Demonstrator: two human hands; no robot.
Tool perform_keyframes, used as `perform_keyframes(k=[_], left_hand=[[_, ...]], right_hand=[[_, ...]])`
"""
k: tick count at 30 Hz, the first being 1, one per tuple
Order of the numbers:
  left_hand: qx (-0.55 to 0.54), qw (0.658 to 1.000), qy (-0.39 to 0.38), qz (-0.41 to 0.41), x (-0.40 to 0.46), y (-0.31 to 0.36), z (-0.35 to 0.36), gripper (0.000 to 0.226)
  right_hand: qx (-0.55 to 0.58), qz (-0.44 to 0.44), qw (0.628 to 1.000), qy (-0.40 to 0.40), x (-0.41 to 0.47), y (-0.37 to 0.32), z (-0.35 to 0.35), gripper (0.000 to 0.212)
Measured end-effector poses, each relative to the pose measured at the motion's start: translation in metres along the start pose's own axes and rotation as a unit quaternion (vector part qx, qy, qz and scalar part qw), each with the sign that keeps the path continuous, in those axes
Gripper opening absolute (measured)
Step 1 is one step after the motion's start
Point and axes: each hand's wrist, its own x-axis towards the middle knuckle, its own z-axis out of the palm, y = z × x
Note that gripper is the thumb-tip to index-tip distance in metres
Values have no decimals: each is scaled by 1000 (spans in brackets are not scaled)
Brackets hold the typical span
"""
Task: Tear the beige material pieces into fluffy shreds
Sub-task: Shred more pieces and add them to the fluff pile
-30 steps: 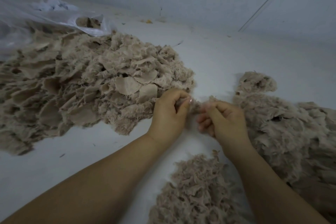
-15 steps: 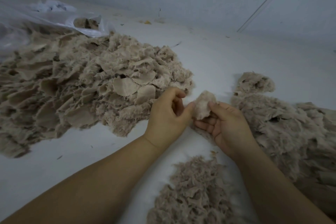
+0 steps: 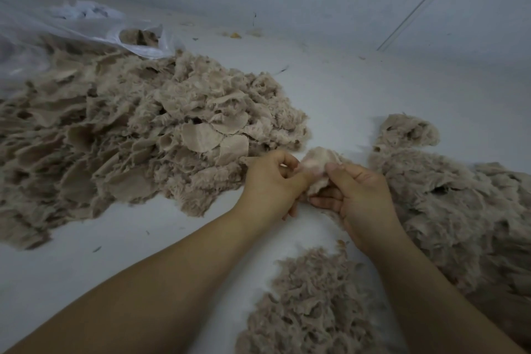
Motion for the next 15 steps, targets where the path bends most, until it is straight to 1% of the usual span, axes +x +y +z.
perform_keyframes(k=[4,6,10,13,15], left_hand=[[40,998,-36,-14,0,2,-1,30],[66,997,-50,-8,-1,3,-1,29],[102,994,-44,15,0,2,-1,25],[129,990,-43,44,-1,0,1,31],[136,989,-34,55,-1,-3,3,37]], right_hand=[[-10,-1,1000,16,3,4,-2,36],[-14,-4,1000,28,4,5,-4,36],[-42,-23,999,22,3,6,-3,43],[-36,-26,999,21,1,5,-1,45],[-26,-22,999,22,1,4,-2,42]])
